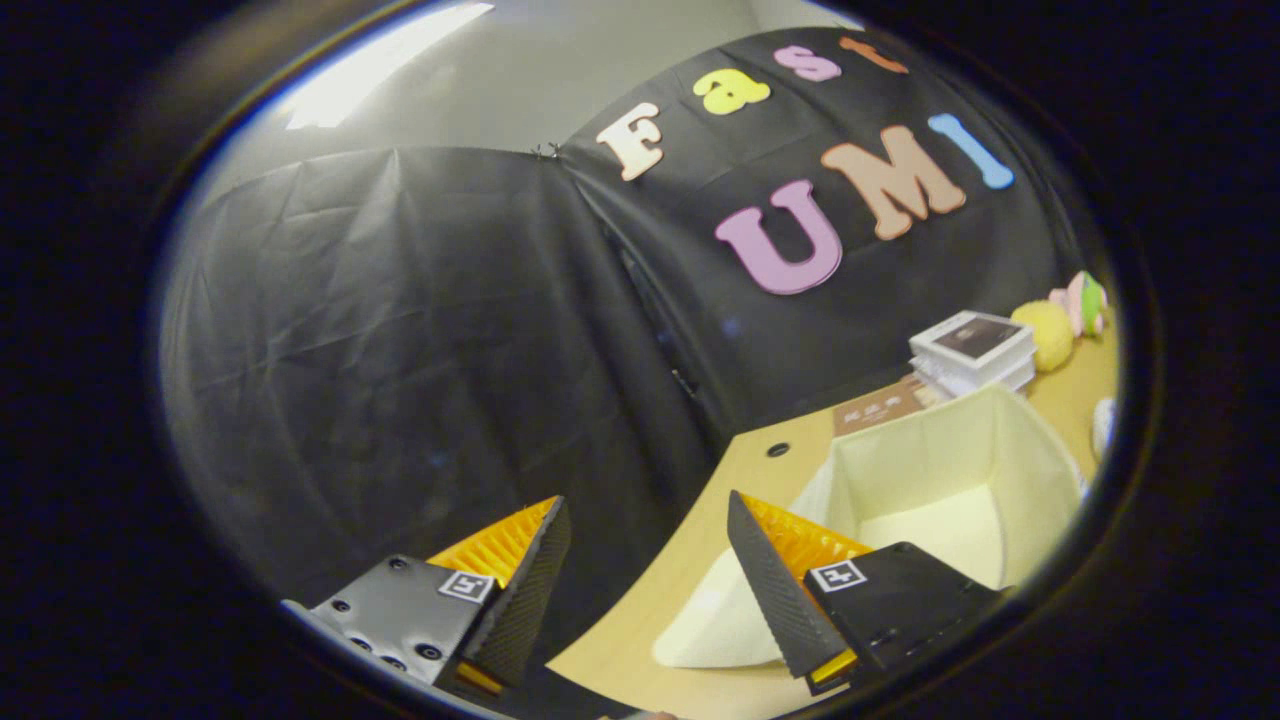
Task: Open the storage box then place both shoes into the box .Put the left shoe in first, then the right shoe, with the right side of both shoes facing outward in a uniform manner.
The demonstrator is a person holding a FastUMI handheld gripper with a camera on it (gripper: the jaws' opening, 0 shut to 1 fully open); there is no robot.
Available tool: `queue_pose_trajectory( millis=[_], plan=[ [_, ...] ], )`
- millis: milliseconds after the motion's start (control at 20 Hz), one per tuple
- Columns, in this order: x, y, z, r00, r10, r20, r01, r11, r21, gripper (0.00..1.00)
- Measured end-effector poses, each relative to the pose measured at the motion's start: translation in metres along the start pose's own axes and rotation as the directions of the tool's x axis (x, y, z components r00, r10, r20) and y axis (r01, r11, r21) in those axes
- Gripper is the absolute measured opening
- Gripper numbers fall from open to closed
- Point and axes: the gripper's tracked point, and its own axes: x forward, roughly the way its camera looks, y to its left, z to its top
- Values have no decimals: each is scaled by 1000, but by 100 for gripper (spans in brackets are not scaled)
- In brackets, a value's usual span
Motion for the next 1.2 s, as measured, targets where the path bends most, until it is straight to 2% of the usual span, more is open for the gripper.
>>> queue_pose_trajectory(
  millis=[200, 300, 500, 600, 900, 1050, 1200],
  plan=[
    [-32, -69, 48, 984, -169, 61, 174, 981, -91, 99],
    [-53, -110, 64, 959, -271, 81, 280, 951, -131, 100],
    [-99, -197, 71, 868, -491, 74, 495, 847, -192, 100],
    [-121, -230, 71, 820, -567, 74, 568, 795, -212, 100],
    [-141, -311, 40, 710, -704, -22, 684, 697, -214, 100],
    [-139, -336, 16, 682, -726, -94, 694, 682, -230, 96],
    [-140, -351, -8, 670, -726, -157, 687, 686, -240, 90]
  ],
)
